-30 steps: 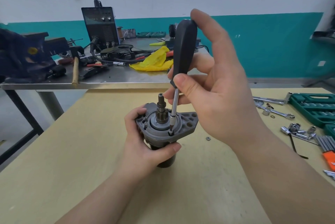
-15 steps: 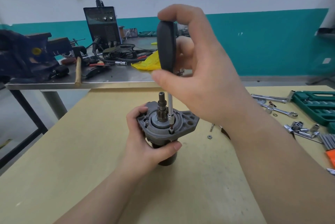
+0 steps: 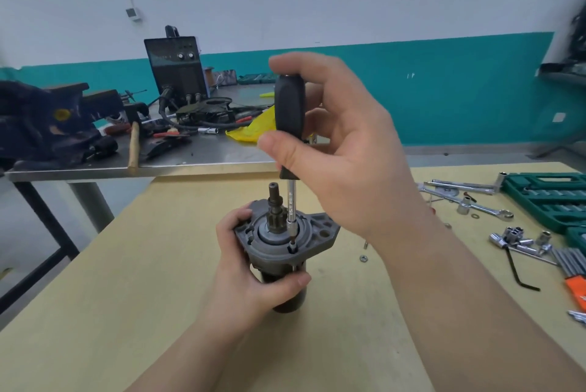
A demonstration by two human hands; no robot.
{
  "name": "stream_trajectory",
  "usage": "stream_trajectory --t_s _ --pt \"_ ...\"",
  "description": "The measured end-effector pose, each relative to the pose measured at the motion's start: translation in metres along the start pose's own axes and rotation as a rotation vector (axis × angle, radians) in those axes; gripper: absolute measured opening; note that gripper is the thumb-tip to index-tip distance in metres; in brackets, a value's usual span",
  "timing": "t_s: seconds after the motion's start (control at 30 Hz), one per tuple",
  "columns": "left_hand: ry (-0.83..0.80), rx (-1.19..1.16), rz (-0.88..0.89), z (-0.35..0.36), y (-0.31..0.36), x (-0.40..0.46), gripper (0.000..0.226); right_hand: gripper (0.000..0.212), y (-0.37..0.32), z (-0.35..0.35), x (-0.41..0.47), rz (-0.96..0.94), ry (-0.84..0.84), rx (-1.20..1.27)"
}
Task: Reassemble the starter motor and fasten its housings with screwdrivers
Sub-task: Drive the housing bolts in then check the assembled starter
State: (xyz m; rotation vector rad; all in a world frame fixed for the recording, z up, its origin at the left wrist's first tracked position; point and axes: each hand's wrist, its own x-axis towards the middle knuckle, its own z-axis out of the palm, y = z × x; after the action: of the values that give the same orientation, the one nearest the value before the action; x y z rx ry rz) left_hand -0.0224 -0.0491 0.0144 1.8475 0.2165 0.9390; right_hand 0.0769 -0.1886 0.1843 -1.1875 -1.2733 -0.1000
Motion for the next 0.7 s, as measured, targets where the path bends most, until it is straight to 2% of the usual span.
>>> stream_trajectory --t_s 0.13,0.23,0.37,0.57,0.7 --pt "-0.005 0.028 -0.008 -0.0015 -0.0042 -0.0016 0.112 0.038 0.0022 0.0009 -0.0011 0.033 -0.032 0.129" --pt "0.001 0.042 0.006 -0.002 -0.0028 -0.0018 0.112 0.04 -0.0002 0.0002 -0.0015 0.051 -0.063 0.158" --pt "-0.003 0.048 0.018 -0.0009 -0.0009 -0.002 0.109 0.052 -0.0021 0.0035 -0.0001 0.004 -0.024 0.029" --pt "0.018 0.048 0.011 -0.0002 -0.0004 -0.0015 0.105 0.037 -0.0002 0.002 -0.001 0.043 -0.039 0.164" --pt "0.022 0.037 0.003 0.0004 -0.0012 -0.0011 0.105 0.044 0.0006 0.0014 -0.0018 0.051 -0.048 0.161"
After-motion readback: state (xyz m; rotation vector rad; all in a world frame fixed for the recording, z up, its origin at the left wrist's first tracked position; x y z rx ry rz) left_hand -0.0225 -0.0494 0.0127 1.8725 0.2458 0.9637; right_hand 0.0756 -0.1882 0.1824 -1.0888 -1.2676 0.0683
